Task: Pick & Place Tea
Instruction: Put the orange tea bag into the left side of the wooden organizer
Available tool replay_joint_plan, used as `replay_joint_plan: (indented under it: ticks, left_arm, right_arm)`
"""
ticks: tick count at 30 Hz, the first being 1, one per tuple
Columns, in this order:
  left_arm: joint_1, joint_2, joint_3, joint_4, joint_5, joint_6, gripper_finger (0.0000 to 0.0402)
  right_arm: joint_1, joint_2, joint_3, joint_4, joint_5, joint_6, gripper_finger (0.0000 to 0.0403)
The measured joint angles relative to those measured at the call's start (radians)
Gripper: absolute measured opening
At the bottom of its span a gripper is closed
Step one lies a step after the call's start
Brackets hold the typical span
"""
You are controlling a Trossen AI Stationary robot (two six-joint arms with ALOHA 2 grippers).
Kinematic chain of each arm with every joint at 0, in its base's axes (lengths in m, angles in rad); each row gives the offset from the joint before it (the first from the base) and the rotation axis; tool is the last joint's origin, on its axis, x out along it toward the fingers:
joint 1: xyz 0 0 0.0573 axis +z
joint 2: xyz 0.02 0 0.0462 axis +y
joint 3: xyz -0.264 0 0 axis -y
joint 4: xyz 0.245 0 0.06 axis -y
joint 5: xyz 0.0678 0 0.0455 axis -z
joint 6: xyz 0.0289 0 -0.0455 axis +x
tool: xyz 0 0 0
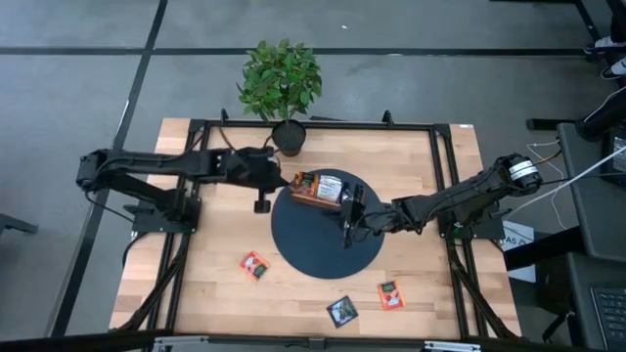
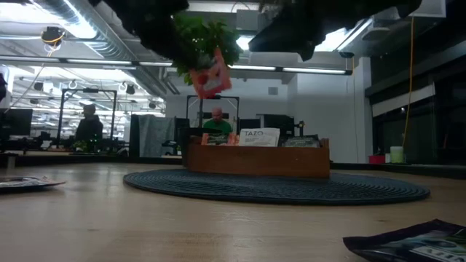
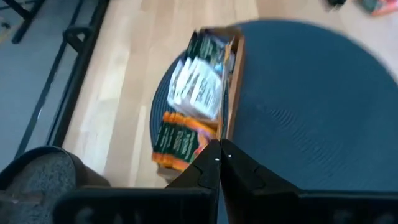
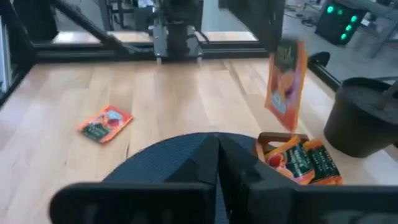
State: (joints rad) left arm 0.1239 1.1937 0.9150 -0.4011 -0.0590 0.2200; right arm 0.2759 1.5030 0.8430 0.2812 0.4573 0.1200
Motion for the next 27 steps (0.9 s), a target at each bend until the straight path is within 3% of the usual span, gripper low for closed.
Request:
replay_joint_plan:
  ticks: [15,20,27]
  left_arm:
    - [0.101,0.211,0.000,0.057,0.061,0.193,0.0002]
    - [0.130,0.236,0.000,0.092,0.140,0.210,0.0002]
    - [0.166,0.234,0.000,0.084,0.163,0.213,0.0002]
  right_arm:
    - [0.029,0.016,0.001,0.004,-0.005,0.010,0.0005]
    - [0.029,0.037,0.000,-0.006,-0.005,0.009,0.0008]
    - [0.028,0.047,0.000,0.000,-0.004,0.005,0.0004]
